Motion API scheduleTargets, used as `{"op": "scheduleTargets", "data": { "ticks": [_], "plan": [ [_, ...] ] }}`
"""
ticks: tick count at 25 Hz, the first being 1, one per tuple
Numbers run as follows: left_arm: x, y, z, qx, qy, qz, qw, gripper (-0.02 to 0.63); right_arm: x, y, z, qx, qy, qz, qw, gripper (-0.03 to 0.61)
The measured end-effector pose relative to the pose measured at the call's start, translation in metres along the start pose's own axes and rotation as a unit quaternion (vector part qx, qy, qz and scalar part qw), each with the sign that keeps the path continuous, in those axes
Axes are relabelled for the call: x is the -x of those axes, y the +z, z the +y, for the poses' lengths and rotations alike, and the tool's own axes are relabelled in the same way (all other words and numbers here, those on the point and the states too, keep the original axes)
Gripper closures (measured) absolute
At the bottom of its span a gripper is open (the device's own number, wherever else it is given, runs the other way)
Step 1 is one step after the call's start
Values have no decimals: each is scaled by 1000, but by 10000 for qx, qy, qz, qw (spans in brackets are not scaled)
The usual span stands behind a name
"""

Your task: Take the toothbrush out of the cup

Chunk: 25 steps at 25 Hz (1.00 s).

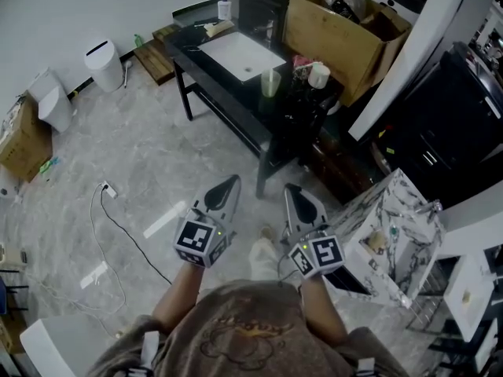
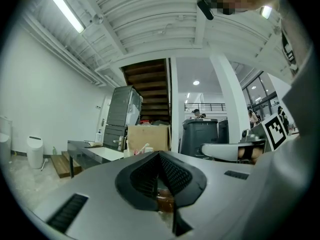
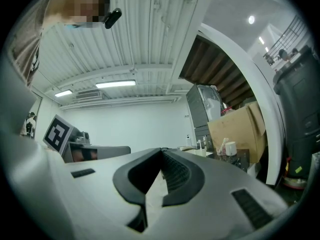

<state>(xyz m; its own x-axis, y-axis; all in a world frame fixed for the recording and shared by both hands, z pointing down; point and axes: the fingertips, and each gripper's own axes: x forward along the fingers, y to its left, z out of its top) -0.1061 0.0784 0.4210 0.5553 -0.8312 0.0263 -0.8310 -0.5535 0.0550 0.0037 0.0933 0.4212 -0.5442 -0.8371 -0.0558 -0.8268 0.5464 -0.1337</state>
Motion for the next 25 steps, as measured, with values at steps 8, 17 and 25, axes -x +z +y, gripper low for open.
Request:
{"op": "scheduleTargets", "data": {
  "ticks": [8,17,25],
  "plan": [
    [-55,6,21,18,-58,49,10000,614,-44,2,-41,-69,10,89,9999,578],
    [-118,18,38,85,12,124,9999,614,-87,9,-87,-173,188,180,9995,578],
    [-188,32,54,57,127,43,9999,614,-131,29,-144,-107,368,160,9991,578]
  ]
}}
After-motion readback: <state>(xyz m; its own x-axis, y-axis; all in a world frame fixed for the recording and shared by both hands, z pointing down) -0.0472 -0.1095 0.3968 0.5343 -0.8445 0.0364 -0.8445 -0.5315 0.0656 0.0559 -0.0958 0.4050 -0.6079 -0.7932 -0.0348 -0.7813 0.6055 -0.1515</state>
